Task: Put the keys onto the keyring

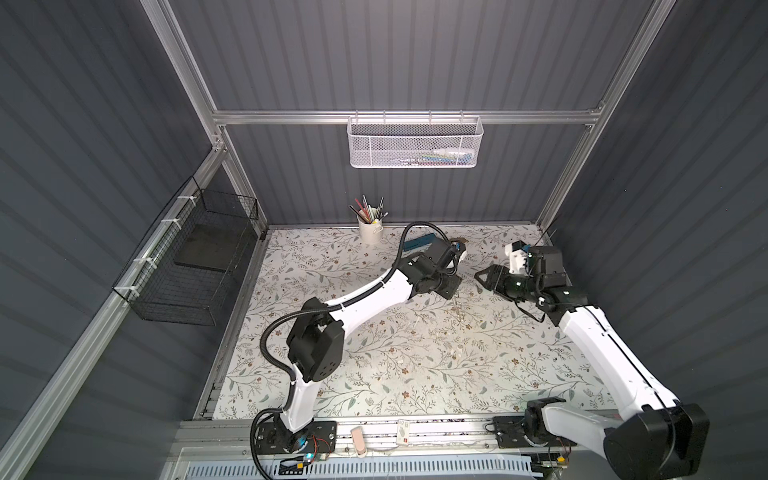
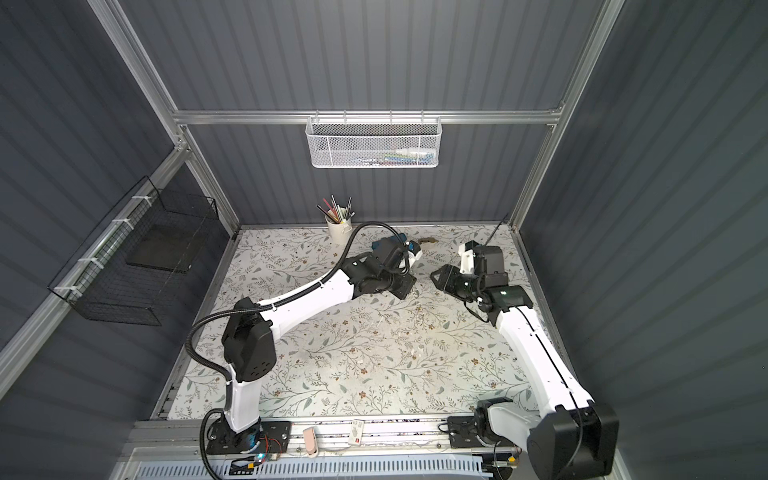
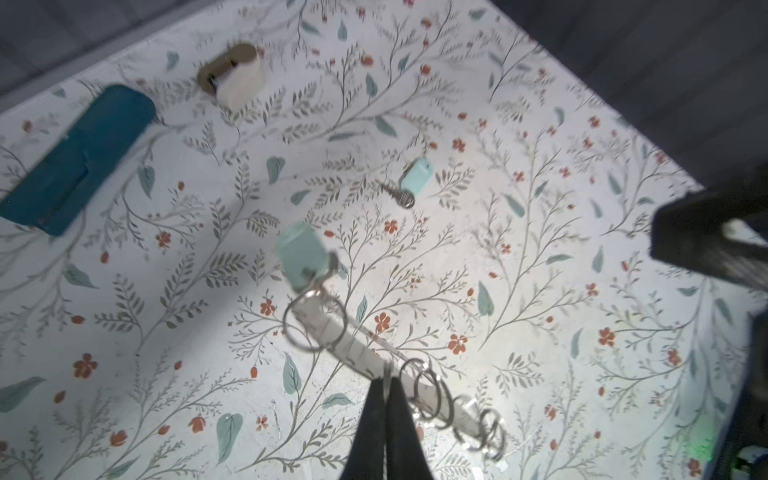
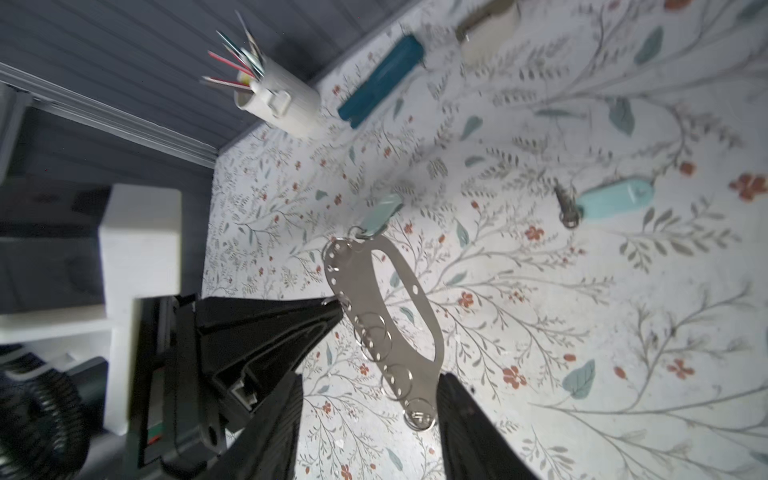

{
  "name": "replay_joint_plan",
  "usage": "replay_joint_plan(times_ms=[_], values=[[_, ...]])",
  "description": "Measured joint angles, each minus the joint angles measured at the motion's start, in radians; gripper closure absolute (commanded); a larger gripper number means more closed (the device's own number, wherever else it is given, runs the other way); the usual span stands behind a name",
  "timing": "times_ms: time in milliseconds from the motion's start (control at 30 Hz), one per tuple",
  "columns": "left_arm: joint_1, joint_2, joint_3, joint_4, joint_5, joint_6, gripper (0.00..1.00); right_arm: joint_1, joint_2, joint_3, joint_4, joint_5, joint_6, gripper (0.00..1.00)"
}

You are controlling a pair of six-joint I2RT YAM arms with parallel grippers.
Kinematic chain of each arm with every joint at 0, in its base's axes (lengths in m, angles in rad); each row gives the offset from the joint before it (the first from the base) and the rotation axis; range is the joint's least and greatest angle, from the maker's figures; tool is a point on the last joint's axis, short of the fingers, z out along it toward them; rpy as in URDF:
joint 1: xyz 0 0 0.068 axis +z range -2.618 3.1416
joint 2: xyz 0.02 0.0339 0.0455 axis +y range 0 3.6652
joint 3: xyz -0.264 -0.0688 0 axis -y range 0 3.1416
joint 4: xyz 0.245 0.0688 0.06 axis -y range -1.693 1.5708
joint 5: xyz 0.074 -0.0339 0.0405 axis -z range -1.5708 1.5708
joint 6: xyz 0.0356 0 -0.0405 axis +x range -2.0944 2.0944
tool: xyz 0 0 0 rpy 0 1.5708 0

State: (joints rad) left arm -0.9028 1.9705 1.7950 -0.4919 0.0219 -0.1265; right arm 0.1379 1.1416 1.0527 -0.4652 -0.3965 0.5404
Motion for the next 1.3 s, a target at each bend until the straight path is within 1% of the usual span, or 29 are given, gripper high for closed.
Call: replay_joint_plan(times_ms=[133,200,367,467,600,800,900,1000,1300], values=[[0.019,-0.077,0.0,0.021,0.056,-0.001,1.0,0.0,-0.019,0.104,0.005,-0.027,-0.027,0.47],[0.043,-0.114,0.0,0.03,0.126,-0.012,1.0,0.0,-0.03,0.14,0.007,-0.053,-0.035,0.48],[0.152,-0.191,0.0,0.068,0.301,-0.05,1.0,0.0,-0.043,0.221,0.051,-0.146,-0.044,0.53],[0.213,-0.235,0.0,0.082,0.39,-0.065,1.0,0.0,-0.043,0.23,0.135,-0.233,-0.016,0.56],[0.238,-0.285,0.0,0.1,0.502,-0.082,1.0,0.007,-0.03,0.23,0.261,-0.34,0.058,0.59],[0.273,-0.325,0.0,0.174,0.663,-0.155,1.0,0.068,0.031,0.267,0.367,-0.425,0.089,0.64],[0.277,-0.328,0.0,0.2,0.705,-0.179,1.0,0.08,0.054,0.269,0.398,-0.451,0.107,0.68],[0.278,-0.328,0.0,0.201,0.731,-0.196,1.0,0.087,0.072,0.269,0.418,-0.469,0.119,0.69],[0.28,-0.328,0.0,0.225,0.765,-0.233,1.0,0.126,0.091,0.269,0.467,-0.508,0.141,0.74]])
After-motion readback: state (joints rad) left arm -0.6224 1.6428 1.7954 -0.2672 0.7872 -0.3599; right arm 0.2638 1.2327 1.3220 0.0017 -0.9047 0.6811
